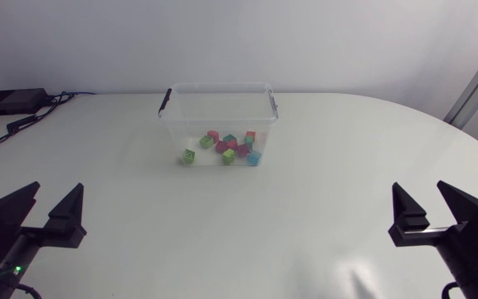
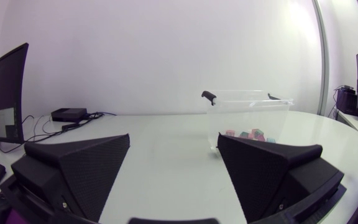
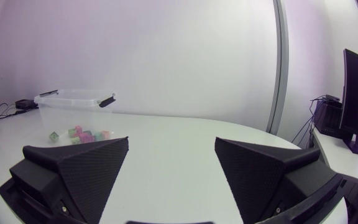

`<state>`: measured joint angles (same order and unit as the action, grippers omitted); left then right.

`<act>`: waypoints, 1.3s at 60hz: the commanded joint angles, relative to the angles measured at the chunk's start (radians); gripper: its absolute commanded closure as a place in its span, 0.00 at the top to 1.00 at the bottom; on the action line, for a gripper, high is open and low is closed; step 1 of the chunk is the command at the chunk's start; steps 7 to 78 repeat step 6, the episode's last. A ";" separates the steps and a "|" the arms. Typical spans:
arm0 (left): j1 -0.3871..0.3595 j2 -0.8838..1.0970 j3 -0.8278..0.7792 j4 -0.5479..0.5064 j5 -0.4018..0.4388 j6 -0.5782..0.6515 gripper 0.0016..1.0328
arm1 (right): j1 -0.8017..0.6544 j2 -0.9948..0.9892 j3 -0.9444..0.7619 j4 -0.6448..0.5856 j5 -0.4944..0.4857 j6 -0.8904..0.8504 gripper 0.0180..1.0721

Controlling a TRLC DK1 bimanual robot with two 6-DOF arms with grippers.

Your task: Place the duplo bricks in the container

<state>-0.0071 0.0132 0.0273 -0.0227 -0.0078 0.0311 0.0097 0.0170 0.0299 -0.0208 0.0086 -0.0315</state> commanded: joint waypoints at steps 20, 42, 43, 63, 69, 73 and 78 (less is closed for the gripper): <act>0.007 -0.013 -0.027 0.023 0.008 -0.031 0.96 | -0.010 -0.017 -0.030 0.021 -0.009 0.031 0.95; 0.007 -0.013 -0.027 0.023 0.008 -0.031 0.96 | -0.010 -0.017 -0.030 0.021 -0.009 0.031 0.95; 0.007 -0.013 -0.027 0.023 0.008 -0.031 0.96 | -0.010 -0.017 -0.030 0.021 -0.009 0.031 0.95; 0.007 -0.013 -0.027 0.023 0.008 -0.031 0.96 | -0.010 -0.017 -0.030 0.021 -0.009 0.031 0.95; 0.007 -0.013 -0.027 0.023 0.008 -0.031 0.96 | -0.010 -0.017 -0.030 0.021 -0.009 0.031 0.95; 0.007 -0.013 -0.027 0.023 0.008 -0.031 0.96 | -0.010 -0.017 -0.030 0.021 -0.009 0.031 0.95; 0.007 -0.013 -0.027 0.023 0.008 -0.031 0.96 | -0.010 -0.017 -0.030 0.021 -0.009 0.031 0.95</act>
